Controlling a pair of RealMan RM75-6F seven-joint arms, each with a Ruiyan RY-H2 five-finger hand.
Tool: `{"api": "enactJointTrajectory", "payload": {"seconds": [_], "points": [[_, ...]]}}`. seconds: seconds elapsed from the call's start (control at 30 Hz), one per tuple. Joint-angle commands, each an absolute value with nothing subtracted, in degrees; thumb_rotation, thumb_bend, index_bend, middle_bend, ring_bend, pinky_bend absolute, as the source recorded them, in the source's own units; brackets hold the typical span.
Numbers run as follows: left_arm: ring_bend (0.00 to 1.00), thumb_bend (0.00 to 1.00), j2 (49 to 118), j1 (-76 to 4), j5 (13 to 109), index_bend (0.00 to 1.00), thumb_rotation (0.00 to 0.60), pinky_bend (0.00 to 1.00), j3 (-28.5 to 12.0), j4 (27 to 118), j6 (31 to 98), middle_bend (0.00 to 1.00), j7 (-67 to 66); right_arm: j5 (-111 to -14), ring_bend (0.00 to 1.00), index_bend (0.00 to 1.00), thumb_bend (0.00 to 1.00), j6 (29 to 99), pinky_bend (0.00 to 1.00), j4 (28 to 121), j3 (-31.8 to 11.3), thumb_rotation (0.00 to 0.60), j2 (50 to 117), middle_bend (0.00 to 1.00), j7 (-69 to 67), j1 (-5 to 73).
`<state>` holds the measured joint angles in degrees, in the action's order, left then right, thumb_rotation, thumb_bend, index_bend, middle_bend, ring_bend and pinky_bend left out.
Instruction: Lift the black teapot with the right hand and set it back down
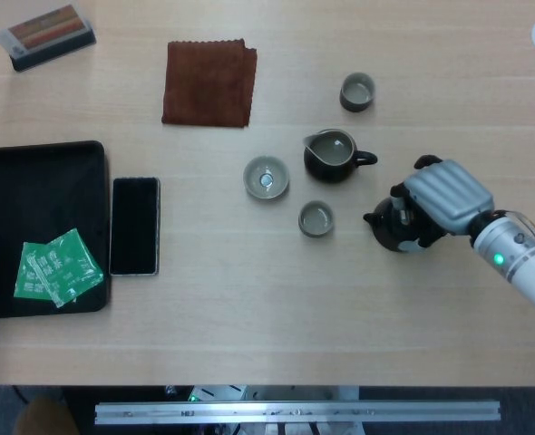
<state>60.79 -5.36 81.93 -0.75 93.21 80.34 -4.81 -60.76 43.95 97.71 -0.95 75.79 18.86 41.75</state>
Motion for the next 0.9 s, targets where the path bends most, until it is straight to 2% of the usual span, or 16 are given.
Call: {"api": "enactJointTrajectory", "payload": {"seconds": [0.03, 0.13, 0.4, 0.57, 0.8, 0.9], "points": [[0.00, 0.38, 60.8, -5.3, 81.8, 0.08, 0.476, 0.04, -0.8, 93.3, 80.3, 0.11, -5.0, -60.1, 0.64, 0.65, 0.01, 43.3, 0.20, 97.6, -1.2, 0.522, 75.8, 0.68, 18.3, 42.1], [0.00, 0.38, 60.8, -5.3, 81.7, 0.08, 0.473, 0.04, -0.8, 93.4, 80.3, 0.11, -5.1, -59.5, 0.67, 0.66, 0.01, 42.5, 0.20, 97.4, -1.3, 0.527, 75.7, 0.68, 17.8, 42.6], [0.00, 0.38, 60.7, -5.3, 81.3, 0.08, 0.470, 0.04, -0.9, 93.4, 80.1, 0.11, -5.2, -60.4, 0.67, 0.66, 0.01, 43.2, 0.20, 97.0, -0.6, 0.528, 76.0, 0.68, 18.3, 42.7], [0.00, 0.38, 60.9, -5.4, 81.3, 0.08, 0.470, 0.04, -0.9, 93.3, 79.8, 0.11, -5.3, -61.4, 0.67, 0.66, 0.16, 43.9, 0.20, 96.7, -0.3, 0.528, 76.0, 0.68, 18.3, 42.6], [0.00, 0.38, 61.0, -5.4, 81.2, 0.08, 0.478, 0.04, -0.9, 93.2, 79.7, 0.11, -5.3, -61.4, 0.67, 0.66, 0.25, 43.8, 0.20, 96.2, -0.2, 0.529, 76.4, 0.68, 18.4, 42.9], [0.00, 0.38, 60.9, -5.3, 81.1, 0.08, 0.473, 0.04, -0.9, 93.1, 79.8, 0.11, -5.2, -61.1, 0.67, 0.66, 0.32, 43.7, 0.20, 95.7, -0.2, 0.528, 76.7, 0.68, 18.3, 42.9]]}}
